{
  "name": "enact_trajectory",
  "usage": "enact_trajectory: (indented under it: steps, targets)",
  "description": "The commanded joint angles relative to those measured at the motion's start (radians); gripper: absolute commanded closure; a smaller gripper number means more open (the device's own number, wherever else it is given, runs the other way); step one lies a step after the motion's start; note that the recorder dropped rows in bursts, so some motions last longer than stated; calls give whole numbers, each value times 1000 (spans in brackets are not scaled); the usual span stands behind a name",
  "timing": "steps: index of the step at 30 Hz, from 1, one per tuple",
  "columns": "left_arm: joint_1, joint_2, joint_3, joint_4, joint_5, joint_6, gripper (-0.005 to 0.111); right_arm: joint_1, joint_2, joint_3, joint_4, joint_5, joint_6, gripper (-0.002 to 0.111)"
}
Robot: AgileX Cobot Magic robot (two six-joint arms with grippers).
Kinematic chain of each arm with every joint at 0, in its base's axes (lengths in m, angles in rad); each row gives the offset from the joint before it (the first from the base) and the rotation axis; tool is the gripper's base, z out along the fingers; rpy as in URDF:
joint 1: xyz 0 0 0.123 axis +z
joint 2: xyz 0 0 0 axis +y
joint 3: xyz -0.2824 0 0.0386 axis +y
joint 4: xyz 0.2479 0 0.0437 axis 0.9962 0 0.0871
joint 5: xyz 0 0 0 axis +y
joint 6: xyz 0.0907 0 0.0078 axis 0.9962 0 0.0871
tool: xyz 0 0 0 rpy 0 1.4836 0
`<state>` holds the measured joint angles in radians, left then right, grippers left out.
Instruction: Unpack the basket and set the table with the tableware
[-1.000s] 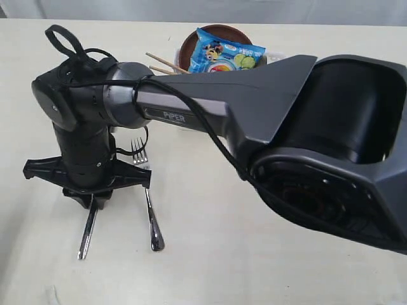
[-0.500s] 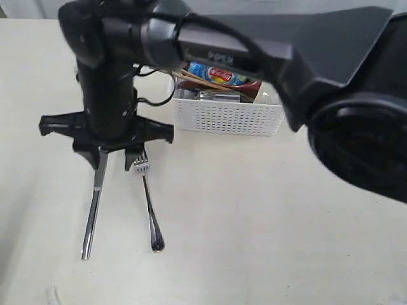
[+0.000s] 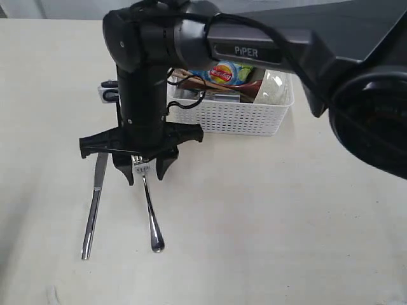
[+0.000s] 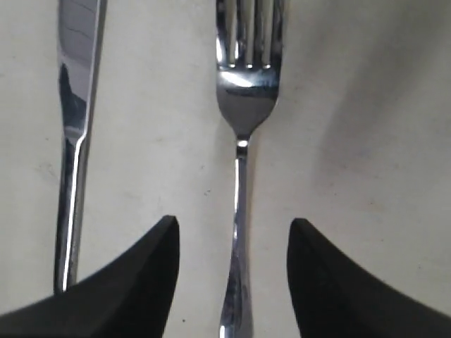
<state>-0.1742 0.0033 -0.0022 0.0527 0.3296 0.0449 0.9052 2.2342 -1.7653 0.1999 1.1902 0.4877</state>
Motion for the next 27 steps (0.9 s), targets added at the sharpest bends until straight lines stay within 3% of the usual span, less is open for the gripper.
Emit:
enact_trajectory:
  steps: [1, 12, 19, 27]
  targets:
    - [2, -3, 2, -2, -8, 0, 107, -16, -9, 51, 17, -46, -127, 62]
    - [2, -3, 2, -2, -8, 0, 107, 9, -9, 108, 37, -180, -201, 63]
    - [2, -3, 2, -2, -8, 0, 107, 30, 29, 108, 28, -198, -183, 93]
    - [2, -3, 2, -2, -8, 0, 107, 27, 37, 108, 13, -198, -92, 95]
